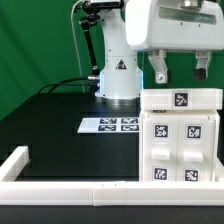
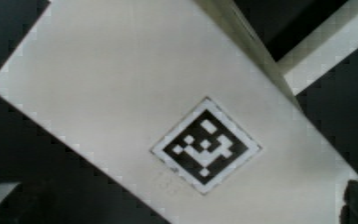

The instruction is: Assemble cabinet

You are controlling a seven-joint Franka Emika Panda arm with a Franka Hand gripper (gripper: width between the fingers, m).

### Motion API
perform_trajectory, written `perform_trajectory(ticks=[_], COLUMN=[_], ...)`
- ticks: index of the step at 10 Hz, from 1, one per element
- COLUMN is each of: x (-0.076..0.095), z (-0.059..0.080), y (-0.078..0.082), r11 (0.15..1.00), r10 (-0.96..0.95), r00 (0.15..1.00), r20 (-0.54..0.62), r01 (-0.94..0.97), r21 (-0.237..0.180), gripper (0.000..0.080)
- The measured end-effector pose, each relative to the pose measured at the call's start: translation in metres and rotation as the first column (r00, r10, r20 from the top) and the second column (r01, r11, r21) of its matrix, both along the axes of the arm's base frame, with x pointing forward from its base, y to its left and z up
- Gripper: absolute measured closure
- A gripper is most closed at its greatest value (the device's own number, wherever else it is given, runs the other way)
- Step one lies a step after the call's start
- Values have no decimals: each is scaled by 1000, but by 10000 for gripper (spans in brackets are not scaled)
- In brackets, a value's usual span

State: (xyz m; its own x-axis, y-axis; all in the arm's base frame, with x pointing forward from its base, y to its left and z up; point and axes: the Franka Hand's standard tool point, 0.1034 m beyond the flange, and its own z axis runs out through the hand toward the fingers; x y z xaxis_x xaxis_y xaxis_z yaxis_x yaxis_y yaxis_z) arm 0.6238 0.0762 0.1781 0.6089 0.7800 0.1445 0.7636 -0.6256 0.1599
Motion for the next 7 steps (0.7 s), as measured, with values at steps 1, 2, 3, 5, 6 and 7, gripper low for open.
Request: perform_trajectory(ticks=[1, 2, 3, 5, 6, 7], x=[0, -2, -3, -5, -5, -6], z=[-3, -6, -7, -8, -9, -11], y=[0, -1, -2, -4, -6, -7], r11=[998, 991, 978, 943, 914, 888], r10=[62, 119, 188, 305, 371, 423], r00=[998, 993, 982, 951, 926, 902], r20=[-4, -19, -29, -51, -66, -81], r01=[-62, -120, -189, -309, -377, -431], r21=[-30, -58, -84, -128, -148, -163], gripper=[2, 2, 2, 2, 2, 2])
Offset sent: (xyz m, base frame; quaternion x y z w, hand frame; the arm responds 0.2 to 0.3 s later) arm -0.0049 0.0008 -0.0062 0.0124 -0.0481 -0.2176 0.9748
